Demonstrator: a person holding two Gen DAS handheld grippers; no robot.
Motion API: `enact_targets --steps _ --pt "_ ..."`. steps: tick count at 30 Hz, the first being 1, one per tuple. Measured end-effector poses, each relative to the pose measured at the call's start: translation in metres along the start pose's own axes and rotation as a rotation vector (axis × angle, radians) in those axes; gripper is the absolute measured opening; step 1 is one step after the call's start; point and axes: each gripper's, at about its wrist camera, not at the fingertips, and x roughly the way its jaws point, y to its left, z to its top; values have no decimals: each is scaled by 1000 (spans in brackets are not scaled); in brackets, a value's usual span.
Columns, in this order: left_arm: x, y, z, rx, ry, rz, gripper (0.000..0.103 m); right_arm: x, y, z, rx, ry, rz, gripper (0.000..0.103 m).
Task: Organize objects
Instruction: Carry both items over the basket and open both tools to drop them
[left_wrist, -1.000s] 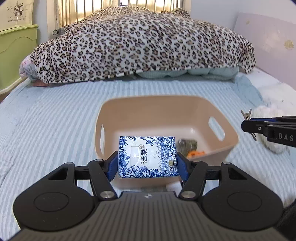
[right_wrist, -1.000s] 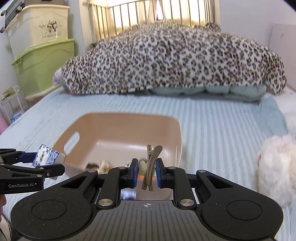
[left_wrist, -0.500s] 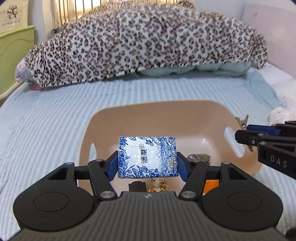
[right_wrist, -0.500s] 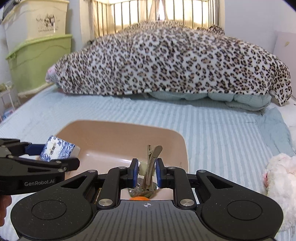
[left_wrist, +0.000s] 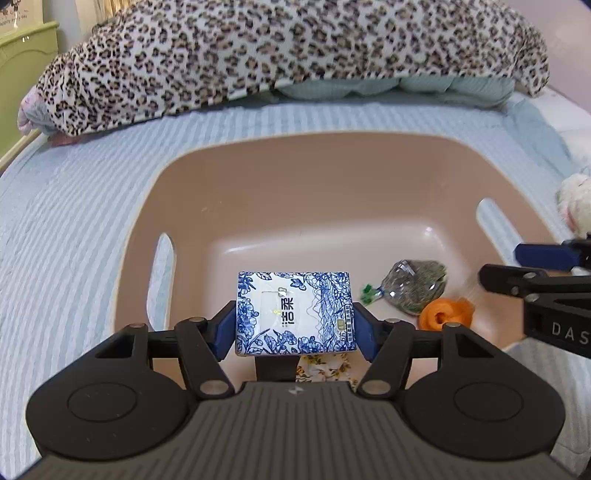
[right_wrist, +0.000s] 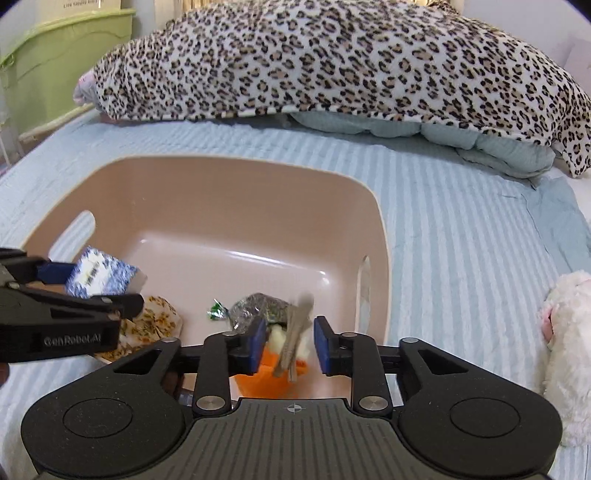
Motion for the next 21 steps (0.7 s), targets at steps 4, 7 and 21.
enact_targets --steps 4,7,21 --pt "-19 0 1 -15 -30 8 73 -27 -4 1 8 -62 -2 78" --pt "-37 -1 1 -11 -57 0 73 -44 -8 2 12 -81 -2 85" --pt "-79 -11 -36 -2 -37 -5 75 -83 -9 -38 -6 -57 -26 101"
